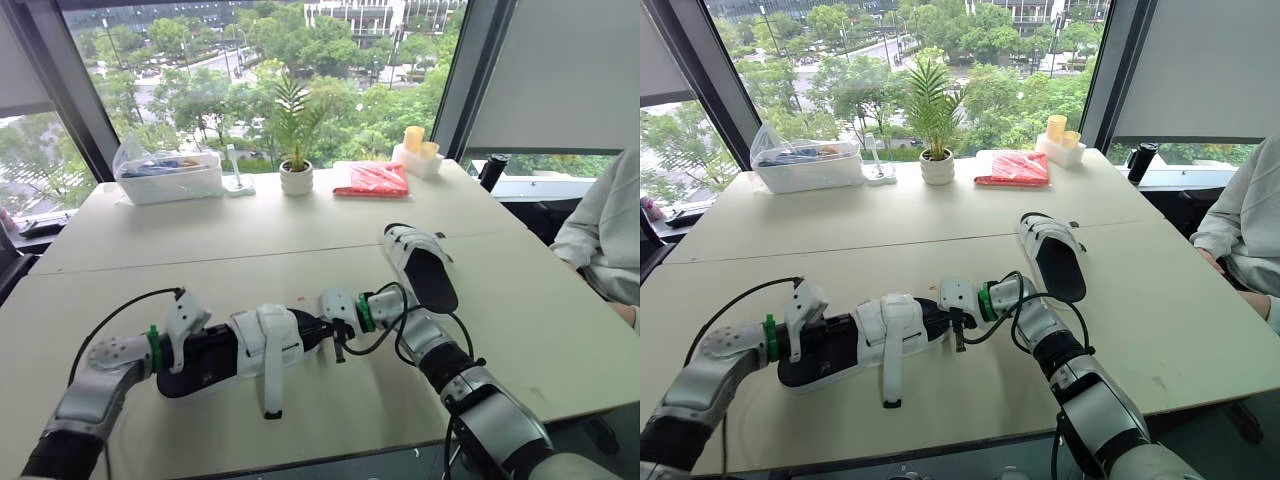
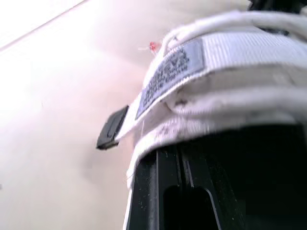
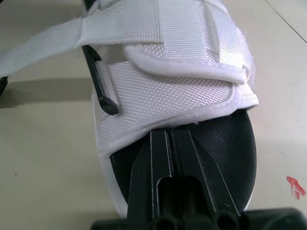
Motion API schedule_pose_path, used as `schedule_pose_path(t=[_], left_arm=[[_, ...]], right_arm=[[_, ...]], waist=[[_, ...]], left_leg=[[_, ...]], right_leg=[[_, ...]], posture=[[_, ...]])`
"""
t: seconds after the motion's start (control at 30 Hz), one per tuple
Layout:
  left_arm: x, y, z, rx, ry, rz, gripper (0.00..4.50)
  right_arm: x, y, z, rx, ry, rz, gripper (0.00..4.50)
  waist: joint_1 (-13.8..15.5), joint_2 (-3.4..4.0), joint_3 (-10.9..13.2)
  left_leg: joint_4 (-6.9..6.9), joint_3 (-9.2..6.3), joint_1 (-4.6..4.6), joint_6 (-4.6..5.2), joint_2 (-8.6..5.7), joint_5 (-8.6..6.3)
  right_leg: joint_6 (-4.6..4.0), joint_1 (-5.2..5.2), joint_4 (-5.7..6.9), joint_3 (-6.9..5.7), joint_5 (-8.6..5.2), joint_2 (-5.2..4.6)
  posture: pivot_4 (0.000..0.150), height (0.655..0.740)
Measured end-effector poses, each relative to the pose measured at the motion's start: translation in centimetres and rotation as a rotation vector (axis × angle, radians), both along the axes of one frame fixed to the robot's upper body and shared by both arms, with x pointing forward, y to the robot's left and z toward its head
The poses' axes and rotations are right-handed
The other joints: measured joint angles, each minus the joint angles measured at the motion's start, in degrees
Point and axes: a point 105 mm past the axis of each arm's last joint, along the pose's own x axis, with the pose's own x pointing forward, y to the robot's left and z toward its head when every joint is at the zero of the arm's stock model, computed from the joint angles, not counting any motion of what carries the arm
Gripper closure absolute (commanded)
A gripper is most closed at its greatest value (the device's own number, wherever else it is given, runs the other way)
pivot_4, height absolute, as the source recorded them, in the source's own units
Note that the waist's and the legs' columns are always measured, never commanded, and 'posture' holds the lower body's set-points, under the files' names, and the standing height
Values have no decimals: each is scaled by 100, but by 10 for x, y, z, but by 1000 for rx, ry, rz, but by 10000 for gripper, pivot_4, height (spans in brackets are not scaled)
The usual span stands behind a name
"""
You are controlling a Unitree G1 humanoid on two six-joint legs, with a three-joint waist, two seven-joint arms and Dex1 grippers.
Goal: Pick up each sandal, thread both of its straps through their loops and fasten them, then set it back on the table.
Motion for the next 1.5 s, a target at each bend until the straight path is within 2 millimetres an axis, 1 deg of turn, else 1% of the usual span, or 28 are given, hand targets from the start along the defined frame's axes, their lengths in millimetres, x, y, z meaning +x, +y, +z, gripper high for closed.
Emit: schedule_pose_path(t=[0.07,0.17,0.23,0.33,0.4,0.47,0.53,0.57,0.63,0.67,0.73,0.77,0.83,1.03,1.13,1.2,1.3,1.4,1.47,1.5], left_arm=[[12,-2,1,-5,-7,-2,44853],[22,-3,3,-2,-17,-10,44853],[25,-1,4,2,-17,-21,44853],[21,1,3,3,6,-43,44853],[11,7,2,5,61,-63,44853],[-8,20,3,-6,160,-86,44853],[-27,41,14,-46,264,-64,44853],[-34,48,24,-76,299,-56,44853],[-48,51,49,-131,336,-84,44853],[-57,49,58,-140,360,-112,44853],[-70,40,61,-146,408,-166,44853],[-76,34,57,-148,438,-189,42439],[-81,26,47,-149,479,-201,36048],[-85,3,22,-124,526,-222,6070],[-83,-8,7,-112,518,-222,6070],[-84,-13,2,-127,530,-228,6070],[-81,-23,-2,-166,533,-231,6070],[-70,-31,-2,-211,517,-207,6070],[-67,-35,-2,-229,523,-200,6070],[-65,-36,-3,-238,529,-197,8461]], right_arm=[[-1,2,0,5,6,-2,45000],[-3,5,0,16,7,-5,45000],[-4,6,0,22,10,-10,45000],[-7,6,-1,27,16,-15,45000],[-9,8,-1,29,17,-12,45000],[-11,8,-3,34,23,-11,45000],[-12,8,-3,37,26,-13,45000],[-12,7,-3,36,26,-16,45000],[-11,5,-3,33,25,-20,45000],[-11,5,-3,32,27,-21,45000],[-11,4,-3,31,28,-23,45000],[-11,5,-3,32,28,-23,45000],[-11,5,-4,32,29,-23,45000],[-11,6,-3,30,22,-12,45000],[-11,6,-3,29,21,-12,45000],[-11,6,-3,29,20,-11,45000],[-10,6,-3,28,18,-11,45000],[-10,6,-3,27,18,-10,45000],[-10,6,-3,27,18,-12,45000],[-10,6,-3,27,19,-13,45000]], waist=[[2,0,0],[7,0,0],[8,0,0],[-1,0,0],[-34,-1,0],[-76,-1,1],[-79,-1,2],[-62,-2,4],[-37,1,5],[-34,2,6],[-34,13,6],[-36,13,6],[-35,12,6],[-39,12,6],[-36,10,5],[-33,11,5],[-30,10,5],[-31,9,5],[-29,9,5],[-24,9,5]], left_leg=[[3,0,0,0,0,1],[7,-1,-1,-1,-1,0],[6,0,-2,-1,-1,0],[4,0,-4,-1,-1,0],[0,1,-8,-1,0,0],[-12,5,-11,-3,2,-2],[-18,3,-12,-4,4,-3],[-18,1,-12,-4,5,-3],[-12,0,-8,-5,4,-3],[-12,-1,0,-5,5,-4],[-11,0,6,-6,4,-4],[-12,0,6,-6,5,-4],[-16,-1,4,-6,7,-4],[-27,3,0,-7,7,-4],[-25,4,0,-7,7,-4],[-26,3,0,-7,7,-4],[-24,3,0,-6,7,-4],[-22,3,0,-6,7,-4],[-22,3,0,-6,7,-4],[-20,3,0,-7,7,-3]], right_leg=[[0,2,3,-1,0,1],[1,1,4,0,0,0],[0,0,4,0,0,0],[1,0,4,1,0,0],[0,-1,4,4,0,0],[-1,-14,5,10,-1,1],[-6,-19,6,9,-4,2],[-7,-18,6,8,-5,2],[-8,-16,-1,5,-6,2],[-8,-12,-8,5,-6,2],[-10,-2,-17,6,-7,1],[-10,-2,-17,6,-7,1],[-10,-4,-17,5,-7,2],[-10,-1,-17,9,-6,2],[-11,-1,-17,9,-6,2],[-11,-2,-17,9,-6,2],[-11,-1,-17,8,-6,2],[-10,1,-17,7,-5,2],[-10,3,-17,7,-5,2],[-9,4,-17,6,-5,2]], posture=[[1500,7400],[1500,7400],[1500,7400],[1500,7400],[1500,7400],[1500,7400],[1500,7400],[1500,7400],[1500,7400],[1500,7400],[1500,7400],[1500,7400],[1500,7400],[1500,7400],[1500,7400],[1500,7400],[1500,7400],[1500,7400],[1500,7400],[1500,7400]])
